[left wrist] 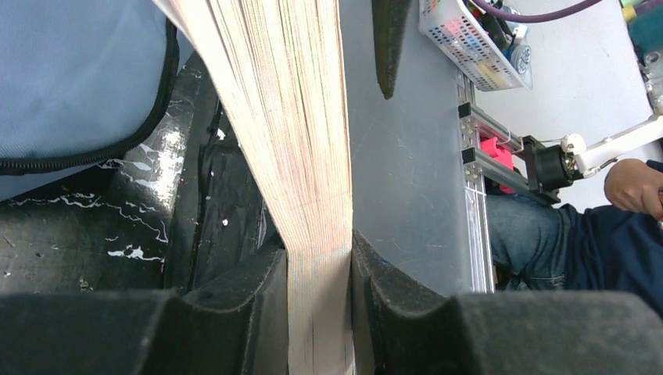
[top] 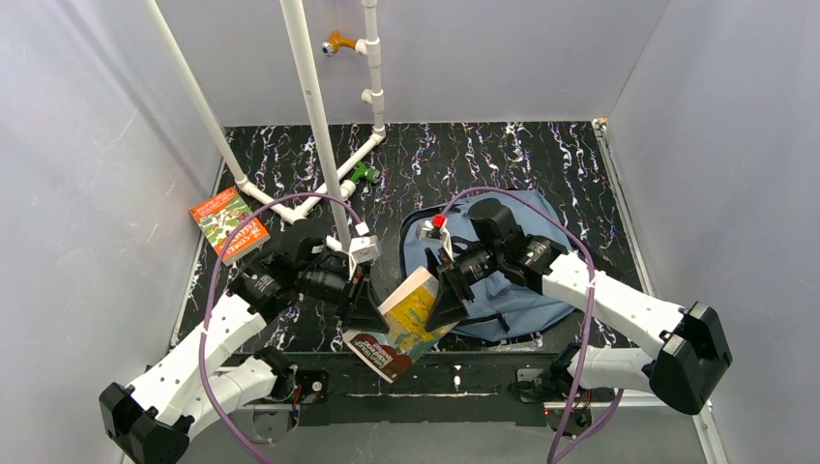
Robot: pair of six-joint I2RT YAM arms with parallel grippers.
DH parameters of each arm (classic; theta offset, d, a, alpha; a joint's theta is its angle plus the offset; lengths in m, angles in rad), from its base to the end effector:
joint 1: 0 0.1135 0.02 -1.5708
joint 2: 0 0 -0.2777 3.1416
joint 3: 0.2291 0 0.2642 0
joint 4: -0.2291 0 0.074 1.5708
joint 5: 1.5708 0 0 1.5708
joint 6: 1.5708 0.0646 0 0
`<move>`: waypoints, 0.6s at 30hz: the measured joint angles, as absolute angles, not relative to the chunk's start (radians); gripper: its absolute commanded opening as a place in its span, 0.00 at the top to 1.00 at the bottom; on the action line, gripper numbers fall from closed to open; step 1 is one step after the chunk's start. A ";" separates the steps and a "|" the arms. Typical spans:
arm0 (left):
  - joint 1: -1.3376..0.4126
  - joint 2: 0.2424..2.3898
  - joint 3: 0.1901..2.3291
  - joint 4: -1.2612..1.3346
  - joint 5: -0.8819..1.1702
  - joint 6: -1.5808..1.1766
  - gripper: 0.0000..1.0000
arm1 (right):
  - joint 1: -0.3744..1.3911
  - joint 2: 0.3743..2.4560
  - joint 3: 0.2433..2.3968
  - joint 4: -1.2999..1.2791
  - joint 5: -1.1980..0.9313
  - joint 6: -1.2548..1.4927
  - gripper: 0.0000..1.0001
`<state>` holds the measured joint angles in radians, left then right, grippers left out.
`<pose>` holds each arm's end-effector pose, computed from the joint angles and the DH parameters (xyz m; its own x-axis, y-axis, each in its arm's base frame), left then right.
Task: Pack the student bag
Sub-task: Pick up the book from the center of the board.
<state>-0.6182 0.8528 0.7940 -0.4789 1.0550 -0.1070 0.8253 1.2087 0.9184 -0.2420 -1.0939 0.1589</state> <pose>0.1211 -0.1551 0.3132 -0.5105 0.2985 -0.8064 0.8450 0.0008 -0.5347 0.1441 0.2407 0.3044 -0.4755 -0.4079 -0.7794 -0.7913 -0.1889 0.5816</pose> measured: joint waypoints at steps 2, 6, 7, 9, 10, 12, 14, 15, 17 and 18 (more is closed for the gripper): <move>-0.618 0.859 0.811 -0.499 1.063 -0.080 1.00 | 0.825 1.193 0.886 -0.189 -1.113 0.212 0.45; -0.618 0.860 0.827 -0.521 1.074 -0.050 1.00 | 0.826 1.159 0.846 -0.098 -1.118 0.288 0.96; -0.619 0.860 0.828 -0.517 1.084 -0.057 1.00 | 0.826 1.152 0.840 -0.093 -1.110 0.301 0.99; -0.619 0.860 0.829 -0.514 1.085 -0.074 0.67 | 0.826 1.144 0.839 -0.096 -1.092 0.319 0.99; -0.619 0.862 0.832 -0.515 1.076 -0.083 0.54 | 0.826 1.143 0.842 -0.110 -1.078 0.316 0.99; -0.620 0.863 0.836 -0.507 1.017 -0.121 0.38 | 0.826 1.142 0.861 -0.156 -1.026 0.302 0.99; -0.617 0.860 0.847 -0.495 0.928 -0.159 0.22 | 0.827 1.142 0.875 -0.198 -0.923 0.295 0.99; -0.616 0.852 0.852 -0.483 0.852 -0.193 0.13 | 0.825 1.139 0.875 -0.210 -0.872 0.300 0.99; -0.612 0.810 0.851 -0.454 0.678 -0.276 0.02 | 0.809 1.129 0.873 -0.233 -0.769 0.327 0.99; -0.610 0.771 0.846 -0.438 0.579 -0.336 0.02 | 0.797 1.121 0.869 -0.238 -0.728 0.346 0.99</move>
<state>-0.6102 0.7708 0.8463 -0.4381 0.5789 -0.3355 0.7967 1.1213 0.8688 -0.2379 -0.7284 0.3462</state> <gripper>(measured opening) 0.917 0.342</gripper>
